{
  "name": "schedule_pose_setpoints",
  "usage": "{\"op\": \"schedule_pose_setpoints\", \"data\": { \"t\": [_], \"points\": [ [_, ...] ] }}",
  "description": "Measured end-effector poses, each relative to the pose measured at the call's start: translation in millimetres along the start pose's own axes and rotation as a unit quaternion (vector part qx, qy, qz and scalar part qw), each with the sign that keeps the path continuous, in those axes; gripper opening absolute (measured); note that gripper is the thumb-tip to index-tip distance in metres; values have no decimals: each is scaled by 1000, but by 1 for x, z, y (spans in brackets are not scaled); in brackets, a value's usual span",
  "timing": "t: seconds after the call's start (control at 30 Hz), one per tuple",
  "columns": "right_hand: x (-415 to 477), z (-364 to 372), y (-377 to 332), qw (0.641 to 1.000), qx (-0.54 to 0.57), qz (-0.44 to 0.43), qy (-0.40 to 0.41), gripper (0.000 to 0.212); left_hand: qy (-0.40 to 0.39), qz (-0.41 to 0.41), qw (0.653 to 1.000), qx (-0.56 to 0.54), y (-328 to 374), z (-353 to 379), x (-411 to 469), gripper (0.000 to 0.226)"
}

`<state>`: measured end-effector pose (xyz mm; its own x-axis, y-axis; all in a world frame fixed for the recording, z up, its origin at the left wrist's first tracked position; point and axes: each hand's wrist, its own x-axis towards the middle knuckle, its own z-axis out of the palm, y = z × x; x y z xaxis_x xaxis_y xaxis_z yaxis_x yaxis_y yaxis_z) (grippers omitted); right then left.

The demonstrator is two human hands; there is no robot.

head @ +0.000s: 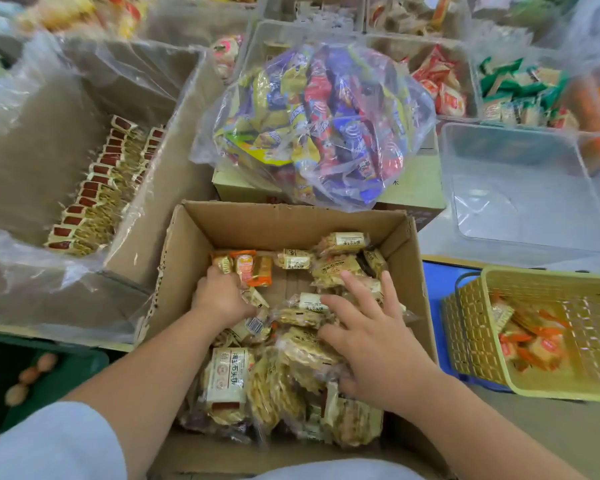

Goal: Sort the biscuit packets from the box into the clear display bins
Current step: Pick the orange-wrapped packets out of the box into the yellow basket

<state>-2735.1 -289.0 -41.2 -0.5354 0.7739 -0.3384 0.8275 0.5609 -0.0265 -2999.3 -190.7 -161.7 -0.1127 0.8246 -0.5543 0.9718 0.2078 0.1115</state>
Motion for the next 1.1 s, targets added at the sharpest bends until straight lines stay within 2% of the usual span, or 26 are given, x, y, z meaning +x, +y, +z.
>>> {"op": "schedule_pose_setpoints", "data": {
  "t": [0.07, 0.17, 0.23, 0.3, 0.37, 0.43, 0.5, 0.57, 0.63, 0.7, 0.77, 0.9, 1.0, 1.1],
  "points": [
    [1, -4, 3, 999, 34, -13, -6, 65, 15, 26, 997, -71, 0, -2, -9, 39],
    [2, -13, 6, 991, 128, -4, 35, 91, 72, 71, 980, -169, 2, -11, -30, 41],
    [4, -21, 2, 982, 171, 19, 72, 83, 128, 90, 952, -262, 6, -21, -53, 47],
    [10, -25, -4, 976, 187, 37, 108, 74, 150, 109, 920, -347, 16, -28, -81, 46],
    [20, -25, -12, 975, 191, 29, 107, 84, 112, 157, 897, -398, 28, -33, -106, 37],
    [28, -24, -19, 977, 197, 5, 82, 88, 4, 206, 872, -443, 36, -36, -125, 29],
    [34, -20, -20, 978, 201, -10, 54, 85, -96, 219, 849, -471, 35, -37, -131, 27],
    [35, -18, -17, 982, 187, -17, 30, 78, -100, 192, 851, -479, 27, -36, -123, 23],
    [31, -17, -12, 987, 154, -35, 35, 58, -5, 122, 876, -466, 14, -32, -101, 11],
    [25, -18, -8, 991, 124, -39, 33, 39, 104, 31, 915, -389, 3, -30, -72, 8],
    [20, -17, -4, 993, 109, -32, 24, 35, 123, -12, 944, -305, -4, -26, -41, 39],
    [13, -6, -3, 993, 115, -25, 27, 35, 21, -29, 978, -206, 2, -18, -1, 97],
    [13, 0, -4, 990, 133, -17, 42, 33, -59, -24, 994, -86, 9, -15, 14, 120],
    [13, 3, -4, 987, 151, -8, 49, 32, -104, 10, 994, 11, 12, -11, 20, 138]
  ]
}}
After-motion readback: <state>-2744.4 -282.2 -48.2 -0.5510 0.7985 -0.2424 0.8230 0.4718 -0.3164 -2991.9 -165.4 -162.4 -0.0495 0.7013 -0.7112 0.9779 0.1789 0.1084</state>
